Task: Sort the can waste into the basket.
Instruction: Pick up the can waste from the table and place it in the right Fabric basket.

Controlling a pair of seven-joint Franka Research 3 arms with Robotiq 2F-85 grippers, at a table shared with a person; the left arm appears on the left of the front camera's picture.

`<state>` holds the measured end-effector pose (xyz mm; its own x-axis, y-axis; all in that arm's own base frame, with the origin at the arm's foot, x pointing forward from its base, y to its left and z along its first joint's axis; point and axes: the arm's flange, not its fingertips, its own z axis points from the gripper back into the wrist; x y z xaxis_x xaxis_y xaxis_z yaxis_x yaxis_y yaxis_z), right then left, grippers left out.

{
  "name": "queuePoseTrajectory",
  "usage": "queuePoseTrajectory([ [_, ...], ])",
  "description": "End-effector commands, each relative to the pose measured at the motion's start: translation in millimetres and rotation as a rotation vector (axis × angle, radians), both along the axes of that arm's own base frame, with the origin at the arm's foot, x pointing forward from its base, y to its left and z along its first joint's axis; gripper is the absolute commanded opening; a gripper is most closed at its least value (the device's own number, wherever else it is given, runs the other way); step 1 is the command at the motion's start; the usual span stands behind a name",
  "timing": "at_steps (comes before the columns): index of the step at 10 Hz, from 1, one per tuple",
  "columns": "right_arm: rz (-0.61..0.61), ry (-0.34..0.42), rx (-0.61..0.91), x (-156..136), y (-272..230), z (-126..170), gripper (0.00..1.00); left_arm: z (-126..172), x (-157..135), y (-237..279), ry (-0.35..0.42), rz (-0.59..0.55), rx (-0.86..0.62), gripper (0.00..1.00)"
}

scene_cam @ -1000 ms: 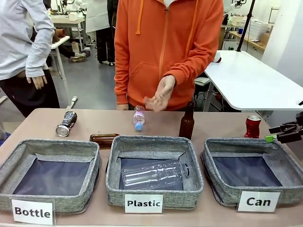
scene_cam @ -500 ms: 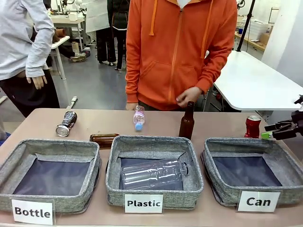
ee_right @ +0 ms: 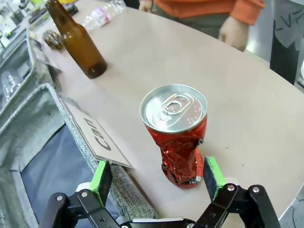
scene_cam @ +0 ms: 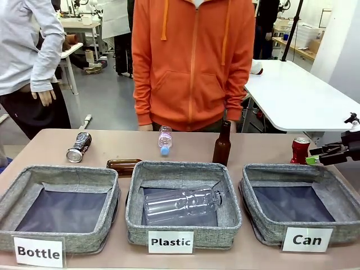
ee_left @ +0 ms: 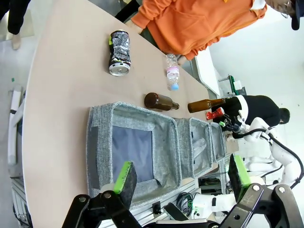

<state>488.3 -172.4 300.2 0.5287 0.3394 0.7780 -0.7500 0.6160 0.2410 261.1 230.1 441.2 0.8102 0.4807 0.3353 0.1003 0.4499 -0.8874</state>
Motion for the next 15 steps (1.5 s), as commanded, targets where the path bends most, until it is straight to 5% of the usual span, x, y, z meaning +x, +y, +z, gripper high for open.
queuePoseTrajectory([
  [1, -0.01, -0.047, 0.06, 12, -1, -1, 1.0, 1, 2, 1, -0.029, -0.002, -0.007, 1.0],
  [11, -0.035, -0.122, 0.052, 32, 6, -27, 1.0, 1, 2, 1, -0.029, -0.002, -0.007, 1.0],
  [15, -0.07, -0.211, 0.098, 35, 9, -31, 1.0, 1, 2, 1, -0.029, -0.002, -0.007, 1.0],
])
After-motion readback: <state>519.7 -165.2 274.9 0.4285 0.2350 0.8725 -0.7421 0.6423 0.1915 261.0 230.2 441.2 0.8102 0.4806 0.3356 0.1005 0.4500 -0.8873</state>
